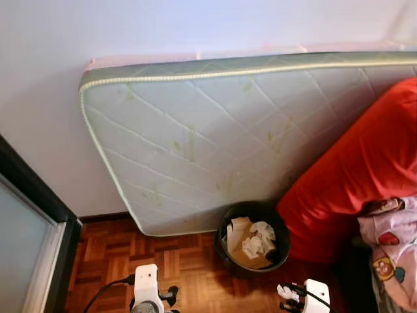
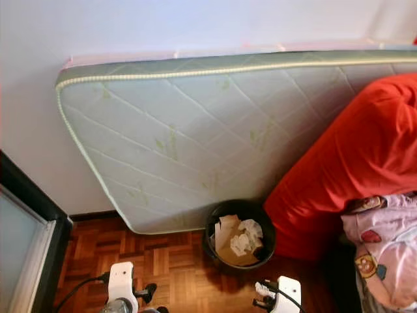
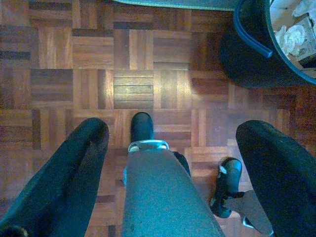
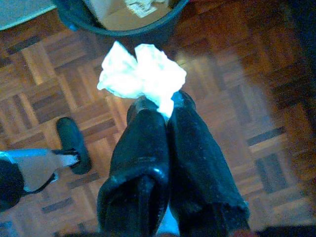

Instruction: Clean up the room

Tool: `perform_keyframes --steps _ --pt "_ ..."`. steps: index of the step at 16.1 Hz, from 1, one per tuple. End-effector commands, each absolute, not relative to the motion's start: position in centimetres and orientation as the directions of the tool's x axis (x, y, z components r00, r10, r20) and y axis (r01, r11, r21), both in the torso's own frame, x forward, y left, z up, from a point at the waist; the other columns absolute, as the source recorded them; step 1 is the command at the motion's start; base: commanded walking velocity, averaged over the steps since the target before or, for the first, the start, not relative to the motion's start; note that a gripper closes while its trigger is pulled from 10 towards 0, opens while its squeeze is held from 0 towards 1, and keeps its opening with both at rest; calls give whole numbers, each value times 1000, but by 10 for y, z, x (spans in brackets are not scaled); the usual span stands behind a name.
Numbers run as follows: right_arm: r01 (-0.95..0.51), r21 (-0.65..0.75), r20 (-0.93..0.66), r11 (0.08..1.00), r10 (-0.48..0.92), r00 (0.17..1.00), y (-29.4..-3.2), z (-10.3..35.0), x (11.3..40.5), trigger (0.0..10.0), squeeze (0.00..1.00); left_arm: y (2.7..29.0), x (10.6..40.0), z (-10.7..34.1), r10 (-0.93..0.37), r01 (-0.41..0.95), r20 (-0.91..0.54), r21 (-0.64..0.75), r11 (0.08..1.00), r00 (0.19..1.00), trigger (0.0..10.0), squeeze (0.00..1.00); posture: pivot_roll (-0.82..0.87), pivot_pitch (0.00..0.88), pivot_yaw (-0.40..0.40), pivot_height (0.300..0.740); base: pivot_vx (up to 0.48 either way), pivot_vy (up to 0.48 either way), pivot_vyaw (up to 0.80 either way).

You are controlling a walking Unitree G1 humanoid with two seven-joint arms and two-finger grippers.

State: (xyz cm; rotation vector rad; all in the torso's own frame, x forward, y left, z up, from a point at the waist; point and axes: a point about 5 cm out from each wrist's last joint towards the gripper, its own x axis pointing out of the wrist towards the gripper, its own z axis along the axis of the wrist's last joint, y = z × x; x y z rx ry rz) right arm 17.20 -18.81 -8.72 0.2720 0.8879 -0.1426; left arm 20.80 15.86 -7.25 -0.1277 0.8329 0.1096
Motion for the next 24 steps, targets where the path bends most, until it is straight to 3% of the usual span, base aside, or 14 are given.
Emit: perform_keyframes --steps 1,24 --pt "235 167 -786 958 -15 618 -188 -88 170 10000 0 161 199 -77 53 -158 -760 -65 985 648 10000 0 171 90 -44 740 251 0 0" --pt "244 164 -785 956 -23 619 -194 -87 170 10000 0 161 199 -77 57 -167 -754 -71 983 654 10000 0 174 100 -51 740 292 0 -65"
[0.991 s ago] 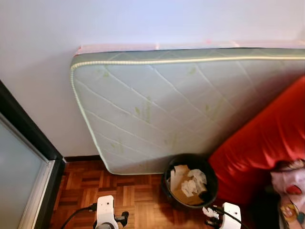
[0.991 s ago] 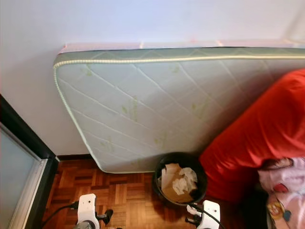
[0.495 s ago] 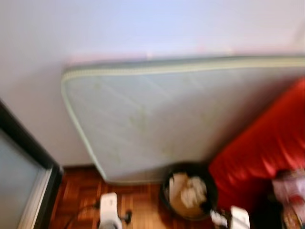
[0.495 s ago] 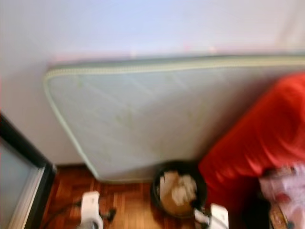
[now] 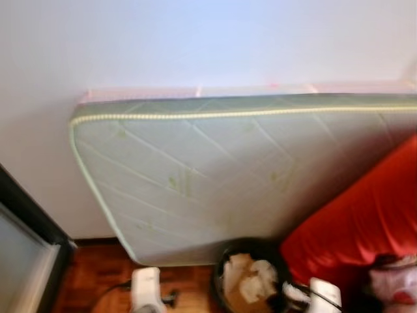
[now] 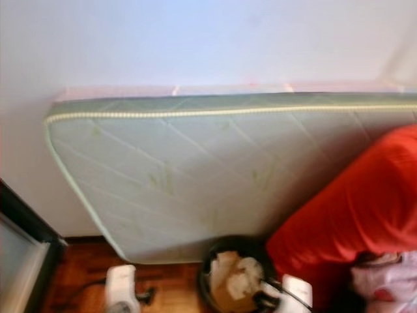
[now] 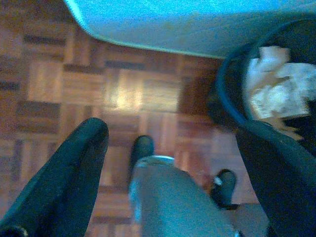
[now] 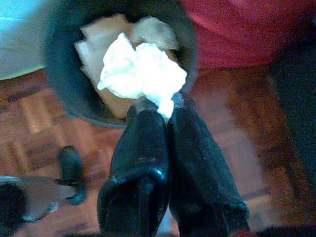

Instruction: Clean up the room

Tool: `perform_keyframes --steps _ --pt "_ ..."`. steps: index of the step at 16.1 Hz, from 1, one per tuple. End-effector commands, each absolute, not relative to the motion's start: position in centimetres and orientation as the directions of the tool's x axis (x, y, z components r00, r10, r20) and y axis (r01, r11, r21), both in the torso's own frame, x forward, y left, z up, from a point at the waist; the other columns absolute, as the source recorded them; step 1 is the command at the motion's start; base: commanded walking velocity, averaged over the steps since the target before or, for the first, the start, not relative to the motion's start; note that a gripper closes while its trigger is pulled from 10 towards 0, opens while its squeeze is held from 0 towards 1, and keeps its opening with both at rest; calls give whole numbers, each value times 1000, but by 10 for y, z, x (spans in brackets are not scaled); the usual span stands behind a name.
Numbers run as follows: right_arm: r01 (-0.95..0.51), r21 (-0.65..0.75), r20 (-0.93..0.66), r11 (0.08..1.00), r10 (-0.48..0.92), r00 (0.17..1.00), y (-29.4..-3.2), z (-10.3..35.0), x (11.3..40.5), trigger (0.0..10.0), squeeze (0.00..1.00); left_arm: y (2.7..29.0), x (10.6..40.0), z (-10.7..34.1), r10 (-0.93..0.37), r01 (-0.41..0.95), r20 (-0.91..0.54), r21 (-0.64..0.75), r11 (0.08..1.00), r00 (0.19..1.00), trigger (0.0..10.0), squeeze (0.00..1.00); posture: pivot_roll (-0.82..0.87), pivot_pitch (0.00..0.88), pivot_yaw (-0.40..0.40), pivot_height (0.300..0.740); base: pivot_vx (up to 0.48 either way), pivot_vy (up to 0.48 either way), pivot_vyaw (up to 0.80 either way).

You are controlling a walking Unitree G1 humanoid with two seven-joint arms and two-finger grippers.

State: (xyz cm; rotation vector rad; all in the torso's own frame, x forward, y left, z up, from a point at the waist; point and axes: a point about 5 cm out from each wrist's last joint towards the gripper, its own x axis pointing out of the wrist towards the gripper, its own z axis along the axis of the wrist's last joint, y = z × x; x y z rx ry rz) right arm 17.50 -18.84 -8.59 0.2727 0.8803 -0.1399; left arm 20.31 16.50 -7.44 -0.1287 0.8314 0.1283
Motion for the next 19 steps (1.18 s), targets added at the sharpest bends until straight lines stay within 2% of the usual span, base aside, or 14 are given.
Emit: perform_keyframes --steps 1,3,8,10,13,17,19 --pt "242 164 -785 956 -22 619 -193 -87 171 10000 0 161 199 -77 58 -168 -754 -71 983 654 10000 0 174 100 -51 740 341 0 0" --pt "234 172 -778 957 -14 628 -192 -86 173 10000 0 161 199 -77 59 -168 -753 -69 983 656 10000 0 173 102 -51 740 292 0 0" --pt "97 227 -675 969 85 733 -178 -67 210 10000 0 160 205 -71 36 -120 -689 -75 990 724 10000 0 176 109 -56 740 61 0 0" --pt "41 258 -605 965 128 786 -169 -50 237 10000 0 206 238 -39 71 -131 -523 -78 988 849 10000 0 177 113 -58 740 0 0 0" --pt "-9 278 -525 960 160 836 -160 -30 265 10000 0 202 260 -17 61 -108 -388 -100 989 920 10000 0 183 122 -65 740 0 0 0" --pt "-32 298 -464 954 174 868 -155 -15 283 10000 0 193 274 6 27 -59 -244 -123 991 969 10000 0 192 130 -71 740 0 0 0" --pt "-32 285 -456 958 165 874 -154 -13 284 10000 0 192 274 9 22 -50 -217 -122 991 976 10000 0 191 131 -70 740 0 0 0"
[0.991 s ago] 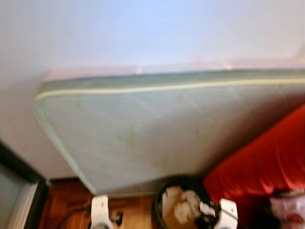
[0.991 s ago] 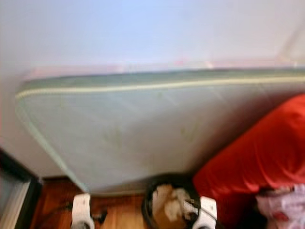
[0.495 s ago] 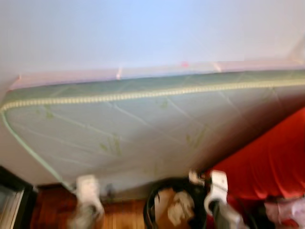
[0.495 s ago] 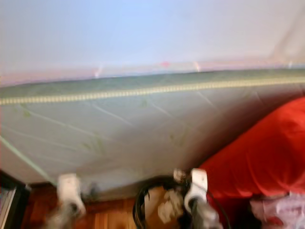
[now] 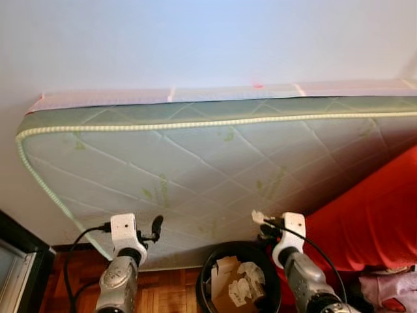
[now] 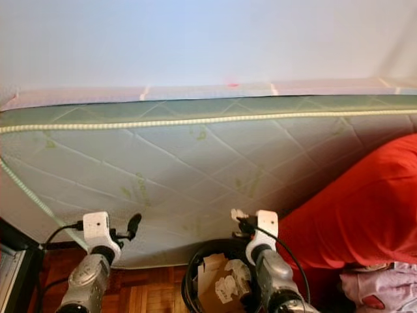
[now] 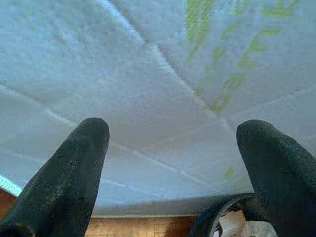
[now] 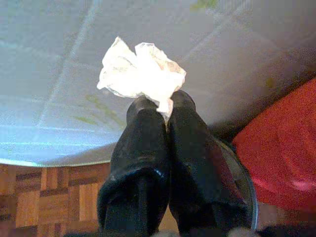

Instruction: Clean up the room

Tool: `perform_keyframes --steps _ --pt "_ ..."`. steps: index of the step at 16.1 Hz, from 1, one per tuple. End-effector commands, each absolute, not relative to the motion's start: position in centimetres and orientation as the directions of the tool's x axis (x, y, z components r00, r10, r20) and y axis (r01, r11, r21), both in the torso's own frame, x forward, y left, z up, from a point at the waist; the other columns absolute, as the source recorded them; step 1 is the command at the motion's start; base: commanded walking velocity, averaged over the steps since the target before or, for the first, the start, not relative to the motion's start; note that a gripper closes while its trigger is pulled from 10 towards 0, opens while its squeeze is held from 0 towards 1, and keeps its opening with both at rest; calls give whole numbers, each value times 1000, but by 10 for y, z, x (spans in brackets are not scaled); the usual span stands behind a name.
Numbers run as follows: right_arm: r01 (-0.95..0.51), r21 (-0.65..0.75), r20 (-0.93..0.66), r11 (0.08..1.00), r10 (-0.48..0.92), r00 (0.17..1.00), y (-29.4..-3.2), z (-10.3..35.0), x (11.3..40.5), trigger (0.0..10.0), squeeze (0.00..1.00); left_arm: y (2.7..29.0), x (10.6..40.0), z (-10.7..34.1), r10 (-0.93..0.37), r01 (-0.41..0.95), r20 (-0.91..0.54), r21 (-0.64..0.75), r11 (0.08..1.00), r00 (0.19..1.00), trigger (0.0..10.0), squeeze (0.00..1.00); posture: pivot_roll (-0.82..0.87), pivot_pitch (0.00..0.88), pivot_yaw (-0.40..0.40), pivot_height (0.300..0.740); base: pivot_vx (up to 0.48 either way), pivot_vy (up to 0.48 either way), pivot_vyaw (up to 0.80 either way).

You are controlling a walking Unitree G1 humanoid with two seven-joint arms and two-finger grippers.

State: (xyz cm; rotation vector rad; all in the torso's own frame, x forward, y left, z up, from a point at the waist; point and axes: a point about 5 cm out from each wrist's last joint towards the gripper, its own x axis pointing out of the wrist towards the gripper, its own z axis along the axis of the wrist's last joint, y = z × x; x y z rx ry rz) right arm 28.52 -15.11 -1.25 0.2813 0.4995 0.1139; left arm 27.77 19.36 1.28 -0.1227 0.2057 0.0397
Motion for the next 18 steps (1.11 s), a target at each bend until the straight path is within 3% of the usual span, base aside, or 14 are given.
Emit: perform_keyframes --steps 1,9,18 --pt "-20 275 -458 961 150 876 -156 -14 283 10000 0 194 270 7 29 -55 -221 -111 992 975 10000 0 192 130 -69 740 0 0 0" --pt "32 146 -506 989 47 861 -175 -26 267 10000 0 199 262 1 20 -49 -255 -108 993 967 10000 0 191 118 -58 740 0 0 0" --pt "-46 190 -500 981 137 855 -156 -25 269 10000 0 201 264 5 22 -49 -251 -103 993 968 10000 0 204 134 -59 740 0 0 0"
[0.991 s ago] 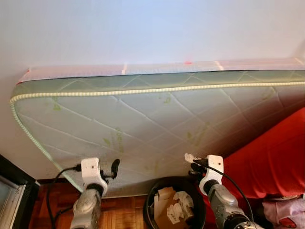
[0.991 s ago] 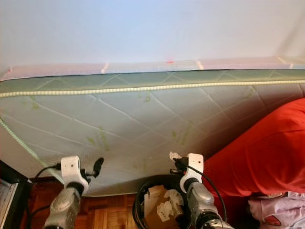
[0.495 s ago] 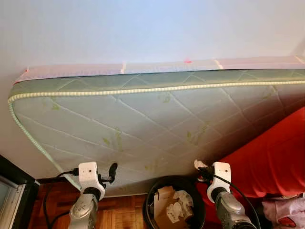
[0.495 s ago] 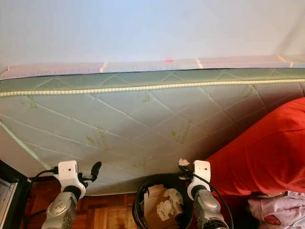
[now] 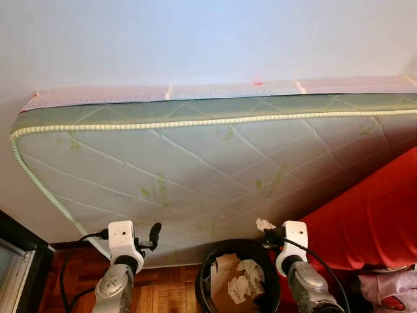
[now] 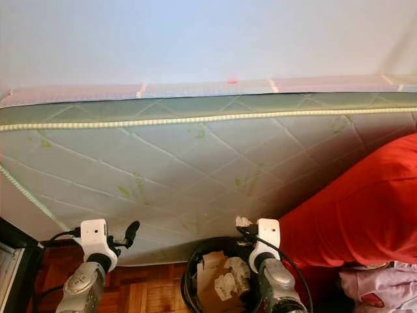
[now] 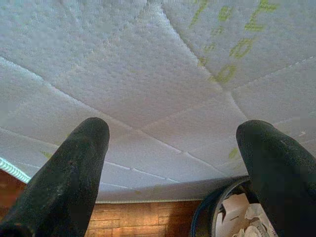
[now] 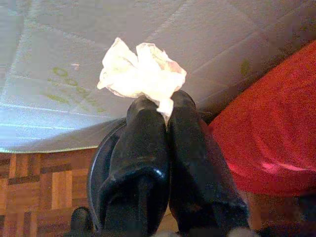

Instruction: Clean up the room

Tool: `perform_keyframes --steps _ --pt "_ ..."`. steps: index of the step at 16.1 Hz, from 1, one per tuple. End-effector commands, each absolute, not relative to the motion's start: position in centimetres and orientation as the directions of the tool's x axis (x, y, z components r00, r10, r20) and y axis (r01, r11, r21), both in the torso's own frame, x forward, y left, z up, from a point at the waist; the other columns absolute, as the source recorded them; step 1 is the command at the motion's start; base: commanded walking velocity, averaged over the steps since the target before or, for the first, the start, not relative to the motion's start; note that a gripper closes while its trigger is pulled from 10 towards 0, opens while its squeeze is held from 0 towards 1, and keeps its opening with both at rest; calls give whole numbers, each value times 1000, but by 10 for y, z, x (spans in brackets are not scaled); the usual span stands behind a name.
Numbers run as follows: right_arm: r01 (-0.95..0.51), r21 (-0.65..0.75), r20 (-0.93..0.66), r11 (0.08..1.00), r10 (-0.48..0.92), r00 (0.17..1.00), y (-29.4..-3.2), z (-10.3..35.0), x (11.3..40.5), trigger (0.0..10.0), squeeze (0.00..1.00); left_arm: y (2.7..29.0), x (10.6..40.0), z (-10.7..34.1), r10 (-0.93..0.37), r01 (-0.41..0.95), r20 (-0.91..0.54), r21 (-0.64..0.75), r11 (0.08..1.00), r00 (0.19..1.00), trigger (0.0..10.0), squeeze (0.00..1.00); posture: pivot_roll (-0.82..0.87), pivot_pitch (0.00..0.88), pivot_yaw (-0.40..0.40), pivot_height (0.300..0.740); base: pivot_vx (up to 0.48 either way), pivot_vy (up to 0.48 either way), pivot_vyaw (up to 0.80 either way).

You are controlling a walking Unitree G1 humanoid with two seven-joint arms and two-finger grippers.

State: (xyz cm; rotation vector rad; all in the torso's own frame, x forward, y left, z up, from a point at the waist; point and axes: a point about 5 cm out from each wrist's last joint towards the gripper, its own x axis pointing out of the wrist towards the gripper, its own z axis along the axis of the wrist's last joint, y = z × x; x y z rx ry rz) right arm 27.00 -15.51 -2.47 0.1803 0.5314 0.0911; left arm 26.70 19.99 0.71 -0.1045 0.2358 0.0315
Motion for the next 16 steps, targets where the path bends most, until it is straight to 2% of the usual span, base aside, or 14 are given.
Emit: perform_keyframes --steps 1,5,6,8,9,16 --pt "-47 188 -502 981 137 854 -155 -26 269 10000 0 201 264 5 23 -50 -251 -102 993 968 10000 0 202 135 -59 740 0 0 0" --pt "-56 181 -522 982 144 841 -156 -29 266 10000 0 201 265 5 20 -48 -254 -103 994 967 10000 0 202 137 -60 740 0 0 0" --pt "-55 180 -527 982 144 838 -156 -30 264 10000 235 201 265 5 19 -47 -257 -104 993 966 10000 0 202 138 -60 740 0 0 0" --pt "-50 179 -533 983 140 834 -157 -32 262 10000 812 201 264 4 20 -49 -261 -105 993 965 10000 0 202 138 -60 740 0 0 0" --pt "-49 177 -535 983 138 833 -158 -32 261 10000 980 201 264 4 20 -49 -262 -105 993 965 10000 0 202 138 -60 740 0 0 0" --pt "-64 191 -557 980 162 815 -156 -35 258 10000 988 200 266 4 15 -43 -270 -100 994 963 10000 0 203 136 -61 740 0 0 0"
